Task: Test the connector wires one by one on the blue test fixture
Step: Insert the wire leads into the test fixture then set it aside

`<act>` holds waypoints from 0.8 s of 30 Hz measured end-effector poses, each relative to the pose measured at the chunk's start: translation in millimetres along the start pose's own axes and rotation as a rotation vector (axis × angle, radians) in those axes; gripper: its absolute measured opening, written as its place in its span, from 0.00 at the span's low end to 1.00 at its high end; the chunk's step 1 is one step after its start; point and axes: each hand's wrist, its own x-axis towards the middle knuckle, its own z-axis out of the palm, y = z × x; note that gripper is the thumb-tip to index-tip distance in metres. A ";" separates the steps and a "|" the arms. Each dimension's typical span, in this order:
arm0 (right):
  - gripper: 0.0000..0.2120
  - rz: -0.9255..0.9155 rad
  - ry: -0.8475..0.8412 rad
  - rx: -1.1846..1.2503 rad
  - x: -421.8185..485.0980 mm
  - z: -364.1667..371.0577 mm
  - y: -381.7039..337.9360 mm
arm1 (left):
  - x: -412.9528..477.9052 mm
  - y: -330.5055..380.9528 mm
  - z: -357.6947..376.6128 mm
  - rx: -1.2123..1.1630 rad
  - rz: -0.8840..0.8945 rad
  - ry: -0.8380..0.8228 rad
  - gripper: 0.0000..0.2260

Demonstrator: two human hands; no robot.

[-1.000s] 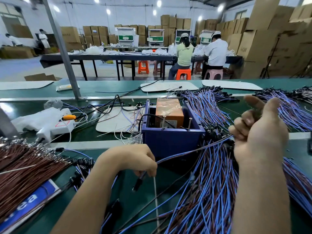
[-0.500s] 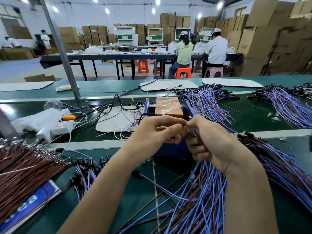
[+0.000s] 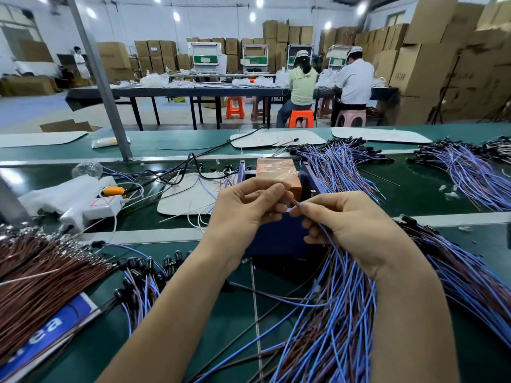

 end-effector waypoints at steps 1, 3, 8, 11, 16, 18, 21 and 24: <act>0.11 -0.010 0.012 0.000 0.2 0.0 0.1 | 0.1 -0.3 0.9 -0.057 -0.016 -0.001 0.09; 0.11 -0.024 0.035 0.000 0.5 0.1 0.2 | 0.3 -0.4 4.1 -0.203 -0.058 -0.005 0.11; 0.10 -0.057 0.063 -0.042 1.8 -0.7 1.8 | 1.4 0.8 7.5 -0.450 -0.216 0.028 0.07; 0.10 -0.057 0.181 -0.107 6.9 -4.1 8.1 | 3.2 0.6 0.8 -0.366 -0.297 0.059 0.03; 0.13 0.070 0.361 -0.238 19.3 -14.6 25.7 | 9.3 -5.5 -18.9 0.243 -0.137 0.225 0.06; 0.14 0.095 0.397 -0.224 21.8 -16.0 27.5 | 12.7 -11.1 -26.0 0.489 -0.021 0.311 0.07; 0.13 0.082 0.436 -0.191 24.3 -14.8 28.6 | 15.1 -17.2 -29.4 0.641 0.072 0.323 0.09; 0.12 0.040 0.406 -0.139 24.4 -12.2 29.8 | 15.7 -21.5 -29.1 0.624 0.079 0.285 0.10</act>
